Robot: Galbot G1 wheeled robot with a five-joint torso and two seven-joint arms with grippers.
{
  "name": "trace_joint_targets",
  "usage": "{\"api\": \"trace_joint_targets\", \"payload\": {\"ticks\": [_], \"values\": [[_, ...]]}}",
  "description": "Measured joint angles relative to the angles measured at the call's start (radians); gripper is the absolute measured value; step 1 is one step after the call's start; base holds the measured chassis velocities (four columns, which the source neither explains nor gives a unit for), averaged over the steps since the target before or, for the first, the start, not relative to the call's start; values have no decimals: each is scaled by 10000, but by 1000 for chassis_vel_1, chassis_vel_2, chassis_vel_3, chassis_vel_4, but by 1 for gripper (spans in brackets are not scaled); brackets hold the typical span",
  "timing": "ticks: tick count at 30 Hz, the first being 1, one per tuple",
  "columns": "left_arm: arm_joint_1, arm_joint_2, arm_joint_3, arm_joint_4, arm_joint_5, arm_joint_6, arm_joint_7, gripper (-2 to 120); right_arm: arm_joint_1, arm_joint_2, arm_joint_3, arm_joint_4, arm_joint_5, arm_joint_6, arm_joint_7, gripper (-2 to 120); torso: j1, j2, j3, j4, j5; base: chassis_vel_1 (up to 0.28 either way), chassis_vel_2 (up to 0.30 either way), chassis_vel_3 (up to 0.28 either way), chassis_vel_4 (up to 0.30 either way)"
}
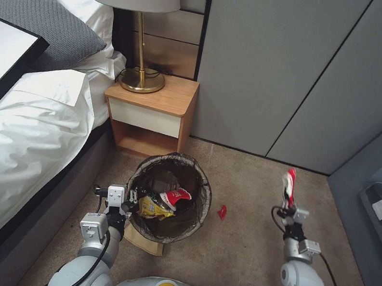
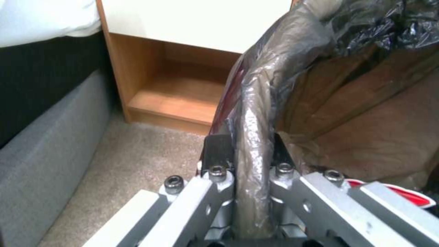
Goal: Pick up the trash bin, then pick up the garbage from the floor and place it into the trash bin.
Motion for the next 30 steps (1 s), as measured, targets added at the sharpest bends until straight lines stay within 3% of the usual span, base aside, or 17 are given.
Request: {"api": "trace_joint_targets", "payload": {"ticks": [1,3,5,9,12,16,21,30], "values": [[0,0,0,0,0,0,0,2,0,0,0,0,0,0,0,0,0,0,0,0,0,0,0,0,0],[3,0,-1,0,0,0,0,2,-306,-233,-537,1594,563,345,-1223,0,0,0,0,-2,5,0,0,0,0],[1,0,-1,0,0,0,0,2,-396,-322,-733,2096,739,395,-1698,0,0,0,0,-6,5,0,0,0,0],[1,-1,0,0,0,0,0,2,-941,-1294,-1917,4021,1443,-28,-4287,0,0,0,-1,-3,3,0,0,0,0],[1,0,1,0,0,0,0,2,-1140,-1880,-2610,4295,1462,-285,-4893,0,0,0,-1,-3,4,0,0,0,0],[1,0,0,0,0,0,0,2,-1270,-2216,-3512,4205,1165,-444,-5191,0,0,0,-1,-2,5,0,0,0,0],[1,0,0,0,0,0,0,2,-1229,-1998,-4328,3478,438,-370,-5210,0,0,0,0,-3,6,0,0,0,0],[1,0,0,0,0,0,0,2,-787,-1559,-4782,2384,-82,-224,-5071,0,0,0,0,-3,6,0,0,0,0]]}}
